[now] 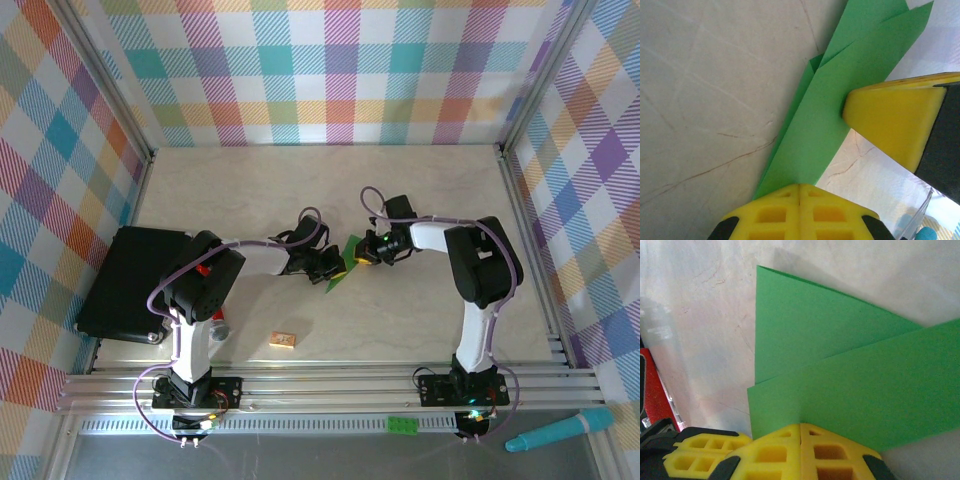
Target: Fold a paper plane with a square sheet of paper (pick it up from the middle)
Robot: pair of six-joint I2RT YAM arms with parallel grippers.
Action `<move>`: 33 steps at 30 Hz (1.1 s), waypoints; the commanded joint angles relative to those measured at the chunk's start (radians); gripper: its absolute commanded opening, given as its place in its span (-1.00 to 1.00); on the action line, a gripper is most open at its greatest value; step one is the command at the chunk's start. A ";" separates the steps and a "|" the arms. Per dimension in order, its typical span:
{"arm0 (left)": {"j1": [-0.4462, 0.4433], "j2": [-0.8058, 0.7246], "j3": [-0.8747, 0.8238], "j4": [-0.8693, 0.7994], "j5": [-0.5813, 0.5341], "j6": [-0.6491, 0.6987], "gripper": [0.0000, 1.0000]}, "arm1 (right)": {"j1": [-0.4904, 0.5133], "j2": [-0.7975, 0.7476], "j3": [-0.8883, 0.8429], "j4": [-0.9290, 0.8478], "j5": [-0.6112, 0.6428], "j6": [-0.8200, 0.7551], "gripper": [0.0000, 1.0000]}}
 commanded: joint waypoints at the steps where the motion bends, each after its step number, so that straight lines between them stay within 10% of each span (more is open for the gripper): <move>1: -0.009 -0.013 0.028 -0.111 0.003 0.027 -0.96 | -0.002 0.054 0.015 -0.069 0.096 -0.044 -0.96; 20: -0.009 0.116 0.128 -0.056 0.059 0.059 -0.95 | -0.003 0.095 0.059 -0.139 0.140 -0.079 -0.98; 33: -0.014 -0.016 -0.147 -0.041 0.082 0.067 -0.98 | -0.003 0.127 0.119 -0.243 0.253 -0.075 -0.99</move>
